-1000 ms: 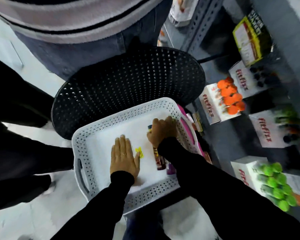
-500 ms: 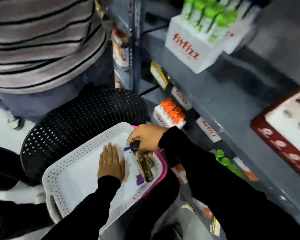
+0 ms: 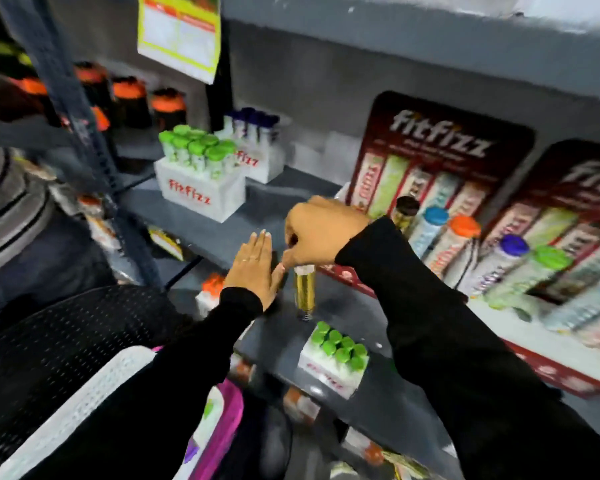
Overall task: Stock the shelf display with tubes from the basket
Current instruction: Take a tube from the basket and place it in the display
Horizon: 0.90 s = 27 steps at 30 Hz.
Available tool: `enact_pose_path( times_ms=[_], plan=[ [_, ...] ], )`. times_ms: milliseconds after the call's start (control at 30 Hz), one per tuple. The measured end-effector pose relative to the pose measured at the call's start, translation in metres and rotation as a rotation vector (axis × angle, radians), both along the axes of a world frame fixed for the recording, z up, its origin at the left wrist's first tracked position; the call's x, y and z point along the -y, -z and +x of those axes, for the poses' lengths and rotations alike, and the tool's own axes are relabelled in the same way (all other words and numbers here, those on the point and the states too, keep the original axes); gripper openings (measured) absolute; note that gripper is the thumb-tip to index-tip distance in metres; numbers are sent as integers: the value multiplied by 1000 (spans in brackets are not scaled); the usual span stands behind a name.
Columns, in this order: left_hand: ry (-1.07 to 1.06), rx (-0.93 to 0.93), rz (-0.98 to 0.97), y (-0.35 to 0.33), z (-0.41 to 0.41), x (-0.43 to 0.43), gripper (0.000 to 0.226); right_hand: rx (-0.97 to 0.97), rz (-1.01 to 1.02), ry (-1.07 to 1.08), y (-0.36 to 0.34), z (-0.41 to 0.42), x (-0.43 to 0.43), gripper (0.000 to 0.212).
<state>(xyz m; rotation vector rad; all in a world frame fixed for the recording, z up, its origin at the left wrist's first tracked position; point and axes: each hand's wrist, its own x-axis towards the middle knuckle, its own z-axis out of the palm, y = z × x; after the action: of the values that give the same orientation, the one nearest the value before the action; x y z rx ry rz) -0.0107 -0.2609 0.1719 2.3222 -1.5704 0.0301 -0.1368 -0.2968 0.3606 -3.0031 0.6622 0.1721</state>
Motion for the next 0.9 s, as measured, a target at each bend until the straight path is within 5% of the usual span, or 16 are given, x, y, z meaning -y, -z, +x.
enact_pose_path(
  times_ms=[467, 700, 900],
  plan=[
    [-56, 38, 219, 22, -36, 27, 63, 42, 111, 107, -18, -49, 29, 12],
    [-83, 47, 223, 25, -33, 25, 61, 72, 90, 131, -20, -54, 29, 45],
    [-46, 72, 211, 20, -48, 32, 59, 85, 125, 231, -26, -93, 41, 38]
  ],
)
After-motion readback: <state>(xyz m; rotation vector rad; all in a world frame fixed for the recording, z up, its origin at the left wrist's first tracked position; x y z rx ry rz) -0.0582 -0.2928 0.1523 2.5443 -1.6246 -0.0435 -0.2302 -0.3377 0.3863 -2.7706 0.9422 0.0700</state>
